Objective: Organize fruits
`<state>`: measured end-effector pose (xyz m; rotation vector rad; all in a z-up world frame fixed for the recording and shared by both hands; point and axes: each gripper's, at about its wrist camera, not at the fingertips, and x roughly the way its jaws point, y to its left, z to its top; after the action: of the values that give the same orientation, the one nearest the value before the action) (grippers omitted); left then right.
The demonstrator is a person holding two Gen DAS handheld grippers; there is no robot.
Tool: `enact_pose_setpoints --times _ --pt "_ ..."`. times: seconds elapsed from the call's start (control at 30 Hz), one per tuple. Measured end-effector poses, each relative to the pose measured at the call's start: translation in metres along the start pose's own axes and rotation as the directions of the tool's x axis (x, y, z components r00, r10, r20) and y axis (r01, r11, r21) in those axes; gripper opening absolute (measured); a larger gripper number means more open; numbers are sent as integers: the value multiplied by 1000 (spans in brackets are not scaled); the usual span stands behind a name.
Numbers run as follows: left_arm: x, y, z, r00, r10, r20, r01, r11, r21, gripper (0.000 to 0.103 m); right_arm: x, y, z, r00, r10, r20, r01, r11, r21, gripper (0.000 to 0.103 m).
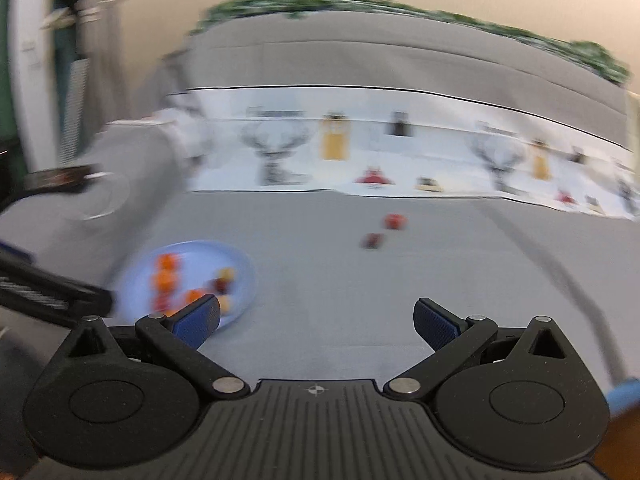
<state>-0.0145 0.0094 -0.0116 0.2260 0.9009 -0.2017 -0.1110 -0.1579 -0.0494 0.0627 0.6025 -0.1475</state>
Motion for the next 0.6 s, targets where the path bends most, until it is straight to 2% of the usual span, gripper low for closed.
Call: enact_pose_setpoints --times 0.13,0.27,0.43,0.6 --pt "32 -33 31 997 -81 7 81 997 17 103 28 -47 1 990 -138 -37 141 986 92 102" --pt "79 -77 70 987 -158 21 157 986 63 103 65 -96 2 968 -238 -81 249 954 166 102" --pt "164 -127 124 977 -212 -5 211 974 84 103 133 -138 6 954 -274 -120 293 937 190 102" --pt "267 -164 172 971 -222 -85 231 967 110 103 228 -166 10 957 -248 -148 270 950 155 102"
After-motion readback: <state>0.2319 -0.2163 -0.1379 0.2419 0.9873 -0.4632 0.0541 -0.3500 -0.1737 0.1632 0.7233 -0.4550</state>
